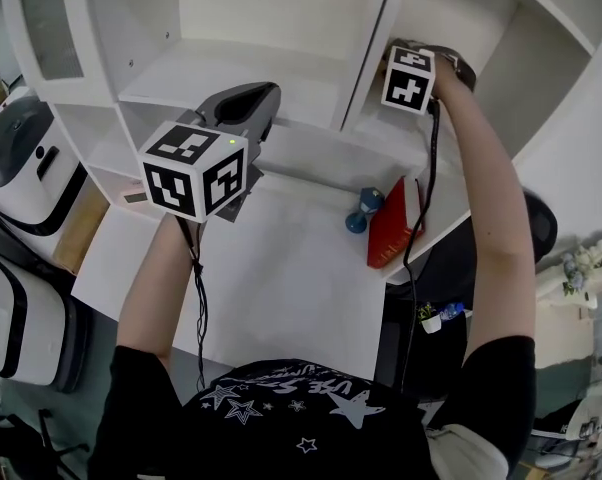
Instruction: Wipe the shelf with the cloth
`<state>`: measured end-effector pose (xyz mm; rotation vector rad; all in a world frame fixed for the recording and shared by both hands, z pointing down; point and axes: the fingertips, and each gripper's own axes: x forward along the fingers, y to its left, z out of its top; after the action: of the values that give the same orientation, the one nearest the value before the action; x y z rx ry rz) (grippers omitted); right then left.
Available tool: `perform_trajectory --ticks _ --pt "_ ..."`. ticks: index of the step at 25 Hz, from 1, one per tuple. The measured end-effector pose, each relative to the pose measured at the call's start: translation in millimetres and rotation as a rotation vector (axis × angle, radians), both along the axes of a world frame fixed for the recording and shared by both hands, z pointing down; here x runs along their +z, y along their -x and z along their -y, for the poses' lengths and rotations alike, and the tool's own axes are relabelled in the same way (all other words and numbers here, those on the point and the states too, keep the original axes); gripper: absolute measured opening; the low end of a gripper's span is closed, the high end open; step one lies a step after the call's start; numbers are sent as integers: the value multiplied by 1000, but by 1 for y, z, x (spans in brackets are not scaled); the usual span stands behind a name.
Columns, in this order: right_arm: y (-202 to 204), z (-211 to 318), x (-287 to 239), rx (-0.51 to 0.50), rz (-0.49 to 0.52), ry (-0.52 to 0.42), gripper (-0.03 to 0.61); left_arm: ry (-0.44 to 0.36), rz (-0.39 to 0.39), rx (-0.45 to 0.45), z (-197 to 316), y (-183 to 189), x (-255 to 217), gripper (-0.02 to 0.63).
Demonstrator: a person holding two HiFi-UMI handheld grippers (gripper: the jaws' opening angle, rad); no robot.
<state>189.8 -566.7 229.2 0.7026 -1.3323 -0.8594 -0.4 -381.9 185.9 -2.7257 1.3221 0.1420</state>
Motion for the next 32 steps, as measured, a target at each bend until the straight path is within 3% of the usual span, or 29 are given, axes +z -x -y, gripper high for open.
perform_trajectory --ticks 10,23,32 --pt "7 -59 4 13 37 117 115 2 -17 40 -18 3 8 0" --pt "25 -139 2 6 88 149 114 55 -25 116 -43 8 31 0" --pt "30 -177 2 14 81 86 115 48 -21 171 -63 3 32 0"
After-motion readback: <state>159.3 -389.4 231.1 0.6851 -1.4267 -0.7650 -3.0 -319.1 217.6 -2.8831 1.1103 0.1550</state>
